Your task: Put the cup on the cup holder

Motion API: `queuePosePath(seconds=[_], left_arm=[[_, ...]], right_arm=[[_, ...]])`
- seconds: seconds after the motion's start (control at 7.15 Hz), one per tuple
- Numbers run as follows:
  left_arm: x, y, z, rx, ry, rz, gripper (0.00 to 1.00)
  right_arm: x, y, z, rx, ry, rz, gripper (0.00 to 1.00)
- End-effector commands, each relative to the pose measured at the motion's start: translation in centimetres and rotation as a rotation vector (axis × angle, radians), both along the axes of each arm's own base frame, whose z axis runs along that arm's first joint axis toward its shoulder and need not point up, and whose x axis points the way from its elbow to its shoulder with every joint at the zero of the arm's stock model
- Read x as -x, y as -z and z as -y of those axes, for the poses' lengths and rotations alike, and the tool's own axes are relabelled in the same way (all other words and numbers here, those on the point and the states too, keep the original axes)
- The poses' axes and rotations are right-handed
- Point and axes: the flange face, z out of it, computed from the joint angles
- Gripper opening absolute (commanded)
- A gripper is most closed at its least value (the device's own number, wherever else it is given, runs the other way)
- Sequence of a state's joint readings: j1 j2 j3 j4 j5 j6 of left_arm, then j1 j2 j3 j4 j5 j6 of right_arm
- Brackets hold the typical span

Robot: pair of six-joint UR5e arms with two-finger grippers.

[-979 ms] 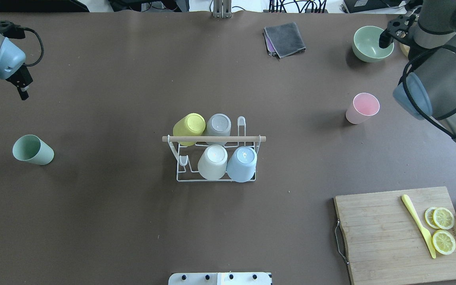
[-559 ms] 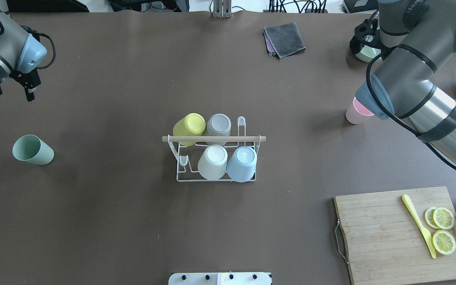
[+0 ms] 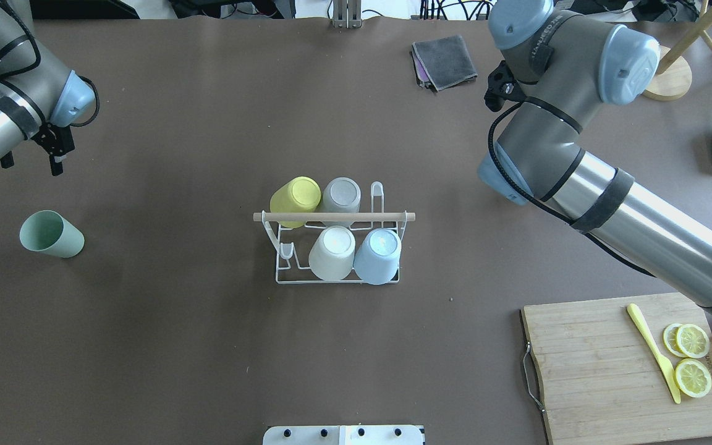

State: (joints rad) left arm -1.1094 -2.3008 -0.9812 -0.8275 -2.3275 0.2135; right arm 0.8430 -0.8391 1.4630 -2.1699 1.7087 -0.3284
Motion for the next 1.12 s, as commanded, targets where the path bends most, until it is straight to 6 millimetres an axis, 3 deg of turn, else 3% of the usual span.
queuePosePath(seconds=[0.0, 0.28, 0.56, 0.98], left_arm=[[-0.9, -0.8, -0.5, 0.046, 0.012, -0.012, 0.97], [-2.7, -2.0, -1.5, 0.087, 0.010, -0.019, 0.97], [-3.3, -3.6, -2.0, 0.132, 0.018, -0.017, 0.97], [-4.8, -4.5, -2.9, 0.159, 0.007, -0.011, 0.97]], right_arm=[[3.8, 0.3, -0.9, -0.013, 0.055, -0.036, 1.00], [5.6, -0.5, -1.9, -0.017, 0.068, -0.060, 1.00], [6.4, -1.7, -1.5, -0.014, 0.067, -0.091, 1.00], [8.9, -3.3, -0.2, 0.009, 0.256, -0.164, 1.00]])
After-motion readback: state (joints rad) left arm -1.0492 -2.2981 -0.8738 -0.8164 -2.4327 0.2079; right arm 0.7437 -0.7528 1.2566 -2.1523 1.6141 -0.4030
